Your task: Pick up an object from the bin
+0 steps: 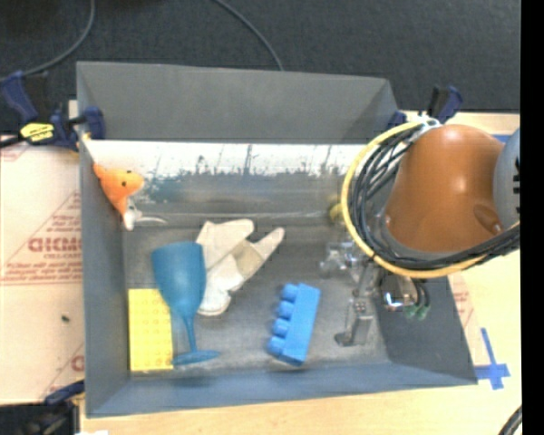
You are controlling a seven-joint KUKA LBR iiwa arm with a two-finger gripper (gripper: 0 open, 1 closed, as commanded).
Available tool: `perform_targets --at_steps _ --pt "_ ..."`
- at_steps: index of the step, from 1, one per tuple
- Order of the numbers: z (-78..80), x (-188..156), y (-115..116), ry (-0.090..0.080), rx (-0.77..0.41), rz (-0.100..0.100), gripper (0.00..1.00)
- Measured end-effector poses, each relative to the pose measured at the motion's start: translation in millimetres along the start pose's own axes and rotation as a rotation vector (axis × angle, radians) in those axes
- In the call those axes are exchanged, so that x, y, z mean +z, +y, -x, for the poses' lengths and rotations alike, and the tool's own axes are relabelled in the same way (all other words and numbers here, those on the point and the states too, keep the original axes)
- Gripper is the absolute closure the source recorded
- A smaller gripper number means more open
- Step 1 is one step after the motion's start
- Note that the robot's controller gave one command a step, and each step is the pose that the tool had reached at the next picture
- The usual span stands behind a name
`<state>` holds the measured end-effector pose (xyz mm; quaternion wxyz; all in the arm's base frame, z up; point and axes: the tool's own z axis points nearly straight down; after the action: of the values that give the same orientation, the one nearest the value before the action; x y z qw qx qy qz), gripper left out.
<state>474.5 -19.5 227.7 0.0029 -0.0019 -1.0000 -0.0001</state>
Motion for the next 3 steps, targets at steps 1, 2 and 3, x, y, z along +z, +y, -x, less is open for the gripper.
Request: perform_targets --at_steps 1,2,3 --pt "1.7 -4.3 -0.1 -0.009 -0.001 -0.001 0.0" --pt "52.1 69.7 69.2 -0.009 0.089 0.003 0.0" --pt "49.2 2.9 66.1 -0.005 0.116 0.001 0.0"
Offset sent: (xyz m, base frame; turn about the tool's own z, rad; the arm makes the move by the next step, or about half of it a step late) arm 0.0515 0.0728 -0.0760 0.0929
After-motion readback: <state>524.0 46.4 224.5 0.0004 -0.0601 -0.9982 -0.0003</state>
